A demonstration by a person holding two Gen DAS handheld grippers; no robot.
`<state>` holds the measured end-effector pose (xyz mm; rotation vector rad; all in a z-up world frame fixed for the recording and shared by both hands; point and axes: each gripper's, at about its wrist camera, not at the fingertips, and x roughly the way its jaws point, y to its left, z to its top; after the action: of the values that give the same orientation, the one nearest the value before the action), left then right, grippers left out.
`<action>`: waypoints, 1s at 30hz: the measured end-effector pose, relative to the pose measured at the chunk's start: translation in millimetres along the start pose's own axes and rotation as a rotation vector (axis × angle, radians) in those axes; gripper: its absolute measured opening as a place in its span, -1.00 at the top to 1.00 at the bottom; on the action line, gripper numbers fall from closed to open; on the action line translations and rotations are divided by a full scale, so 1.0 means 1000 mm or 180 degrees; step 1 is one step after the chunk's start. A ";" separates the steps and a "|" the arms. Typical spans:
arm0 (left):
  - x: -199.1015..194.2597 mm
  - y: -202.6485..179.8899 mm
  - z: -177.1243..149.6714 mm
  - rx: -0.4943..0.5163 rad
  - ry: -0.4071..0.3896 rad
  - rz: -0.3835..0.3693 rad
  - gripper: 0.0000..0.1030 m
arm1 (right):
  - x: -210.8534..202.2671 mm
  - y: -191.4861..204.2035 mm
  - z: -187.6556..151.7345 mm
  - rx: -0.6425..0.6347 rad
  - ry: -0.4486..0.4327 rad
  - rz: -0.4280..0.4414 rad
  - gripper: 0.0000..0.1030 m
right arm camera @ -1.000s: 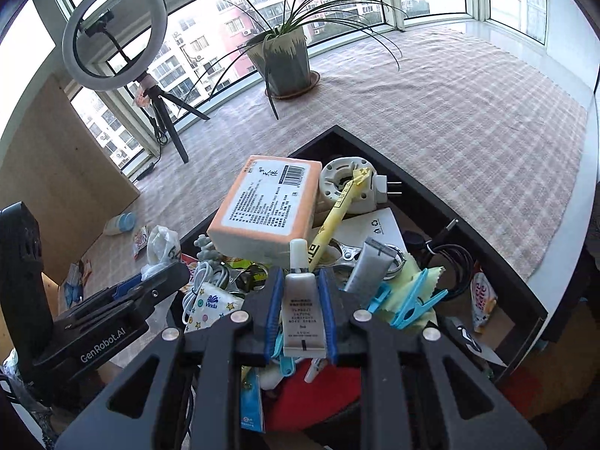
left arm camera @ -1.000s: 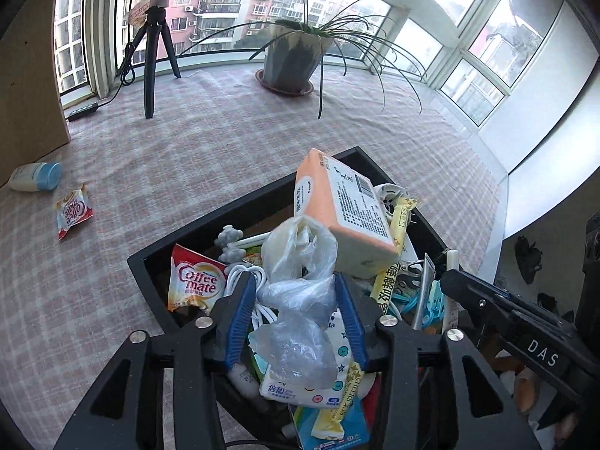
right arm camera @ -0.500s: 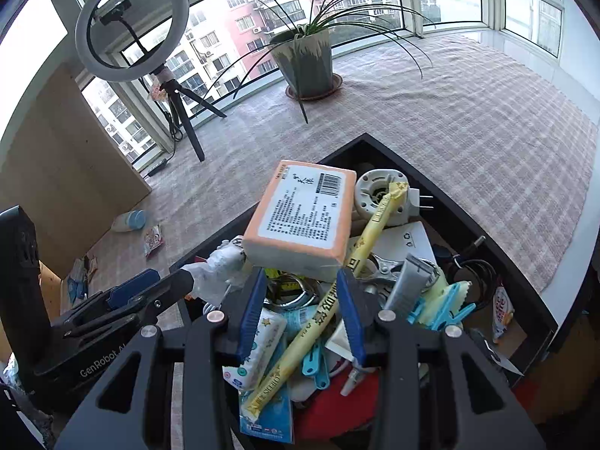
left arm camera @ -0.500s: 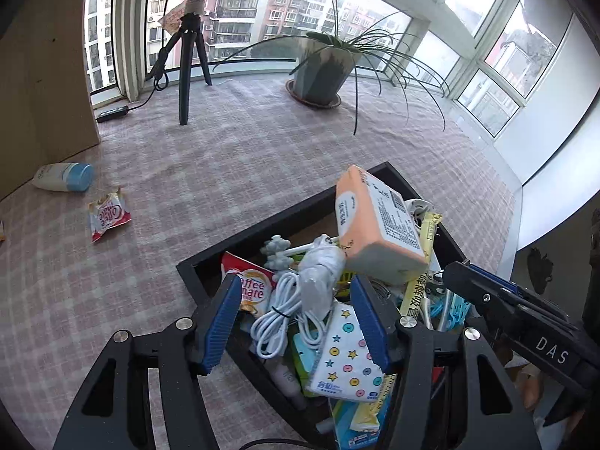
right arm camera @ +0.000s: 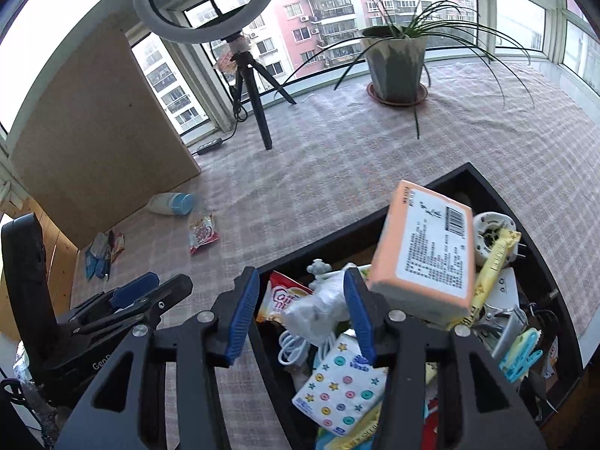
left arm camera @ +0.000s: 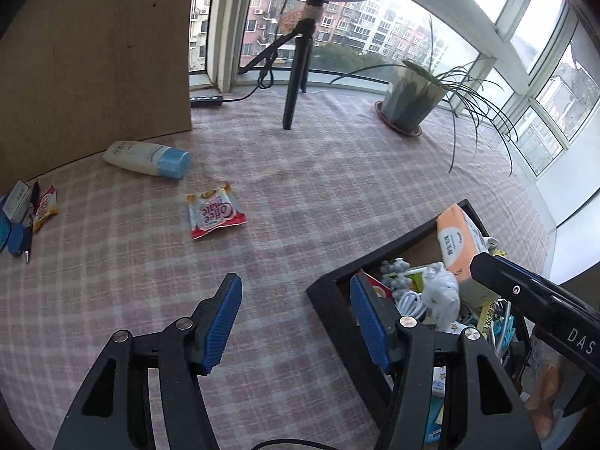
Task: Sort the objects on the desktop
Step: 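Move both tools back to the AQUA sunscreen bottle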
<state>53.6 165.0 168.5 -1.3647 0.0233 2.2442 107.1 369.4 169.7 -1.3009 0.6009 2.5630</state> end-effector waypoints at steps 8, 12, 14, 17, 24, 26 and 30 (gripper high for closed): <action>-0.005 0.071 0.017 -0.0294 -0.0043 0.0230 -0.12 | 0.038 0.061 0.025 -0.0408 0.0140 0.0183 0.02; -0.003 0.111 0.025 -0.0543 -0.0080 0.0296 -0.12 | 0.063 0.086 0.038 -0.0470 0.0251 0.0329 0.02; 0.000 0.129 0.029 -0.0661 -0.0085 0.0323 -0.12 | 0.074 0.099 0.044 -0.0519 0.0291 0.0409 0.02; 0.006 0.155 0.032 -0.0841 -0.0082 0.0350 -0.12 | 0.092 0.120 0.055 -0.0638 0.0355 0.0475 0.02; 0.023 0.194 0.040 -0.1130 -0.0065 0.0400 -0.12 | 0.148 0.173 0.075 -0.0962 0.0502 0.0529 0.02; 0.029 0.201 0.044 -0.1171 -0.0065 0.0410 -0.12 | 0.165 0.187 0.080 -0.1070 0.0541 0.0525 0.02; 0.044 0.213 0.052 -0.1244 -0.0050 0.0394 -0.12 | 0.198 0.210 0.089 -0.1230 0.0611 0.0507 0.02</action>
<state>-96.8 11.9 105.9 -1.5786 -0.3635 2.4524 -149.2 220.7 112.0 -1.6979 0.2517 2.8030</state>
